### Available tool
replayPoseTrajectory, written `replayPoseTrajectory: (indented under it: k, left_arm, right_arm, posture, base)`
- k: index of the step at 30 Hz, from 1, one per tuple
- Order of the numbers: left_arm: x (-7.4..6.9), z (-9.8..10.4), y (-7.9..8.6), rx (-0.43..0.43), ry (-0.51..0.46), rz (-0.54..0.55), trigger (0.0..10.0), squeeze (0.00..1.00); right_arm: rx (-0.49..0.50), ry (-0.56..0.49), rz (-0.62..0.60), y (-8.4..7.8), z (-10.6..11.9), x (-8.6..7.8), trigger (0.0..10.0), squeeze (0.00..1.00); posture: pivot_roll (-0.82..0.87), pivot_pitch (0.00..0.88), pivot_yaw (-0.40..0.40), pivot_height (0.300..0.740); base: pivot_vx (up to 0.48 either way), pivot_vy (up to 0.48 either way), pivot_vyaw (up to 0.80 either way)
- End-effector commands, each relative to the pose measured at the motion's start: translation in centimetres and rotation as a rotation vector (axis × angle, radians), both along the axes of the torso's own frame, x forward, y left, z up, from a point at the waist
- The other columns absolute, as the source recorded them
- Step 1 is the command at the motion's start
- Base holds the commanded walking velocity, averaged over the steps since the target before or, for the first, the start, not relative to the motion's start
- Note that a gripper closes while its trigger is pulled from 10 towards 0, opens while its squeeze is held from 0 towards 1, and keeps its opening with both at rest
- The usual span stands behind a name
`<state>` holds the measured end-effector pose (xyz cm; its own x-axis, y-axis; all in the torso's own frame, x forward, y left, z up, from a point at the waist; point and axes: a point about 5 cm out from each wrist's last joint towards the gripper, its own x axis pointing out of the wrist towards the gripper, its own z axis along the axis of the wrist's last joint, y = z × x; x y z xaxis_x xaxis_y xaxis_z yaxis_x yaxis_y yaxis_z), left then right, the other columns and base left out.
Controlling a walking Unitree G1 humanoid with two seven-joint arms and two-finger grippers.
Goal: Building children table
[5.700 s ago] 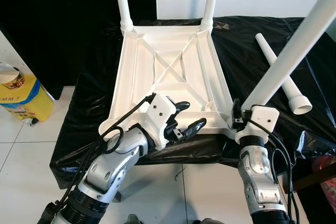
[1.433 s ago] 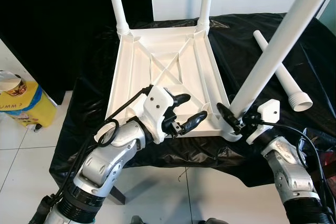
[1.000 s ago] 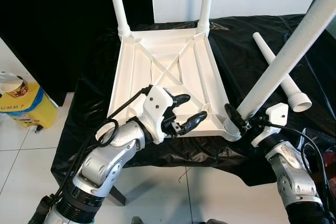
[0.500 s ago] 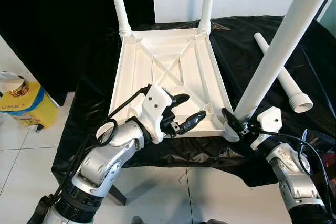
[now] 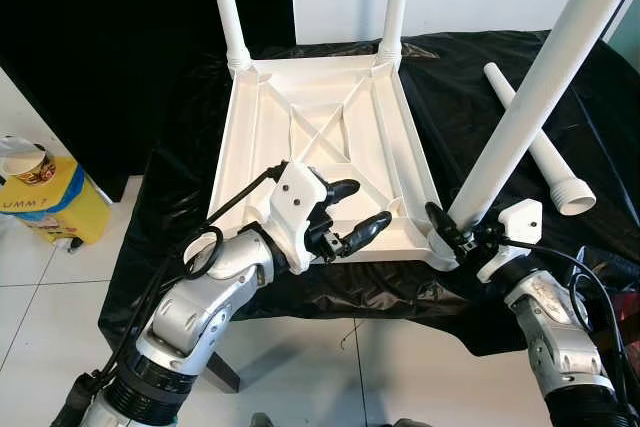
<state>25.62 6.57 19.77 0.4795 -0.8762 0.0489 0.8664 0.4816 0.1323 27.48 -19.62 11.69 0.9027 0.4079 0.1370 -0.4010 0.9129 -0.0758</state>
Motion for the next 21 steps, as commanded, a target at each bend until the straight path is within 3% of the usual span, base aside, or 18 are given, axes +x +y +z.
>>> replayPoseTrajectory:
  k: [1, 11, 14, 15, 16, 17, 18, 20, 21]
  left_arm:
    - [-0.4, 0.2, -0.1, 0.013, 0.0, -0.071, 10.0, 0.0]
    - [-0.4, 0.2, 0.0, 0.013, -0.001, -0.07, 10.0, 0.0]
    - [-0.4, 0.2, 0.0, 0.012, -0.002, -0.069, 10.0, 0.0]
    - [-0.4, 0.2, 0.0, 0.012, -0.002, -0.069, 10.0, 0.0]
    - [-0.4, 0.2, 0.0, 0.012, -0.002, -0.069, 10.0, 0.0]
    - [-0.4, 0.2, 0.0, 0.011, -0.002, -0.069, 10.0, 0.0]
    - [-0.4, 0.2, 0.0, 0.011, -0.002, -0.069, 10.0, 0.0]
    - [-0.4, 0.2, -0.1, 0.009, -0.002, -0.069, 10.0, 0.0]
    - [-0.4, 0.2, -0.1, 0.009, -0.002, -0.069, 10.0, 0.0]
  right_arm:
    - [0.034, 0.184, -0.02, 0.1, -3.7, -1.2, 10.0, 0.0]
    - [0.039, 0.163, -0.056, 0.5, -3.4, -1.3, 10.0, 0.0]
    - [0.057, 0.129, -0.152, 0.7, -3.0, -1.1, 10.0, 0.0]
    - [0.082, 0.098, -0.264, 0.8, -2.7, -1.0, 10.0, 0.0]
    - [0.082, 0.098, -0.264, 0.8, -2.7, -1.0, 10.0, 0.0]
    - [0.086, 0.078, -0.383, 1.0, -2.4, -0.9, 10.0, 0.0]
    - [0.086, 0.078, -0.383, 1.0, -2.4, -0.9, 10.0, 0.0]
    - [0.109, 0.047, -0.577, 1.5, -2.1, -0.8, 10.0, 0.0]
    - [0.109, 0.047, -0.577, 1.5, -2.1, -0.8, 10.0, 0.0]
  posture:
    - [-0.01, 0.087, 0.045, 0.74]
    - [-0.01, 0.087, 0.042, 0.74]
    - [-0.01, 0.087, 0.041, 0.74]
    - [-0.01, 0.087, 0.038, 0.74]
    - [-0.01, 0.087, 0.038, 0.74]
    - [-0.01, 0.087, 0.038, 0.74]
    - [-0.01, 0.087, 0.038, 0.74]
    - [-0.01, 0.085, 0.032, 0.74]
    - [-0.01, 0.085, 0.032, 0.74]
  base:
    - [0.0, 0.0, 0.0]
    - [0.0, 0.0, 0.0]
    - [0.0, 0.0, 0.0]
    - [0.0, 0.0, 0.0]
    - [0.0, 0.0, 0.0]
    - [0.0, 0.0, 0.0]
    - [0.0, 0.0, 0.0]
    - [0.0, 0.0, 0.0]
    - [0.0, 0.0, 0.0]
